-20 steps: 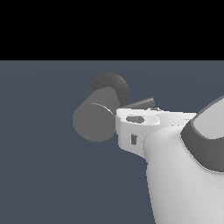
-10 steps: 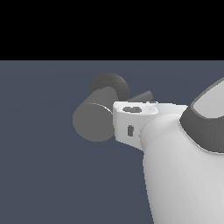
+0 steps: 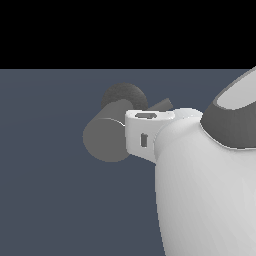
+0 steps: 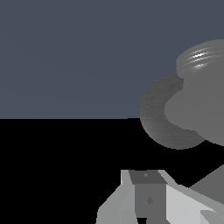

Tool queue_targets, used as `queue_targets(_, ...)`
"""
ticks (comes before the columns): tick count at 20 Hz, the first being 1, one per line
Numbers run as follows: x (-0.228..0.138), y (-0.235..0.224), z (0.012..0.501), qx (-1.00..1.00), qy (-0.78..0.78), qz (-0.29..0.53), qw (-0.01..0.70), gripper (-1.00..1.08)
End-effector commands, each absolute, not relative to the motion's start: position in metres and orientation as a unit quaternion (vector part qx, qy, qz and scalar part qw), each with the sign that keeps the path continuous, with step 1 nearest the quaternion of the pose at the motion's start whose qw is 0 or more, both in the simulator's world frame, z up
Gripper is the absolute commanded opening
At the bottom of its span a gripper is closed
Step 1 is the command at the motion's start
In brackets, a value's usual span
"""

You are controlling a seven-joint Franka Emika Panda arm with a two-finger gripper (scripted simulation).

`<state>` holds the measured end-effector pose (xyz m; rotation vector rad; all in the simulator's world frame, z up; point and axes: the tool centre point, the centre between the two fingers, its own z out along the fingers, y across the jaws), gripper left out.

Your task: Turn on the faucet by rotating a designated handle.

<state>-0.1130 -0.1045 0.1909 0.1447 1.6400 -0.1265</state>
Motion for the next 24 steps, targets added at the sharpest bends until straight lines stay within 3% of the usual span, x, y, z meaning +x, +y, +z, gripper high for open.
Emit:
queue_targets(1,-0.106,-0.081,0.216,0.049,0.714,-0.043,0.697,-1.00)
queue_targets(12,-0.102,-0.058,0.248,0.045,0.706,-0.040,0.705,-1.00)
queue_targets(14,-0.110,-0.076,0.220,0.060,0.729,-0.051,0.680,-1.00)
queue_targets(24,-0.103,-0.043,0.246,0.054,0.719,-0.047,0.691,-1.00)
